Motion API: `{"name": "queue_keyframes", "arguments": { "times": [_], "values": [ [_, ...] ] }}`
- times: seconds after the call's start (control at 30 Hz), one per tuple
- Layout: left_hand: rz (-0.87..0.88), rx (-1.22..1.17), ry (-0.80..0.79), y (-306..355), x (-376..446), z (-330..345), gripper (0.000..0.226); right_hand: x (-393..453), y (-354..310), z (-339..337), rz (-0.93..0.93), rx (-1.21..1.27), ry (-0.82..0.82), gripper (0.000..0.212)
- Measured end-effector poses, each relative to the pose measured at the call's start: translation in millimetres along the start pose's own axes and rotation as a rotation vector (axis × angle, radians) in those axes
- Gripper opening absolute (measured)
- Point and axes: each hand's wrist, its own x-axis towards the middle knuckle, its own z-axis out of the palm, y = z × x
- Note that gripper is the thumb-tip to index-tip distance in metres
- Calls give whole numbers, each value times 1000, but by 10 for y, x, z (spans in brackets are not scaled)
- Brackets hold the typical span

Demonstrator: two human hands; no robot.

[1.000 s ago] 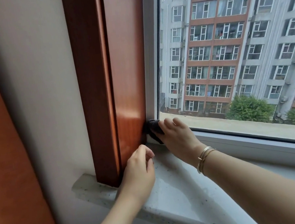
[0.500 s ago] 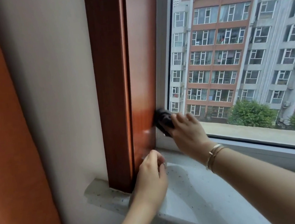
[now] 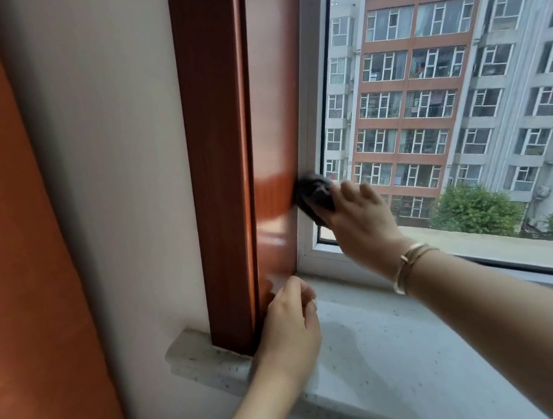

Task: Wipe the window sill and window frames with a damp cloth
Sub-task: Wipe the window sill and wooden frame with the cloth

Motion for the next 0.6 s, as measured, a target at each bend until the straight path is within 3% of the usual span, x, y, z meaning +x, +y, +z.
{"name": "queue_keyframes", "arguments": {
  "times": [0.3, 0.5, 0.6],
  "values": [
    [79, 43, 29, -39, 14, 1, 13, -392, -338, 103, -319, 11, -248, 50],
    [72, 52, 30, -26, 12, 30, 13, -770, 45, 68, -253, 56, -207, 61],
    [55, 62, 33, -29, 24, 41, 12, -1026, 208, 52, -239, 63, -157, 48]
  ]
}}
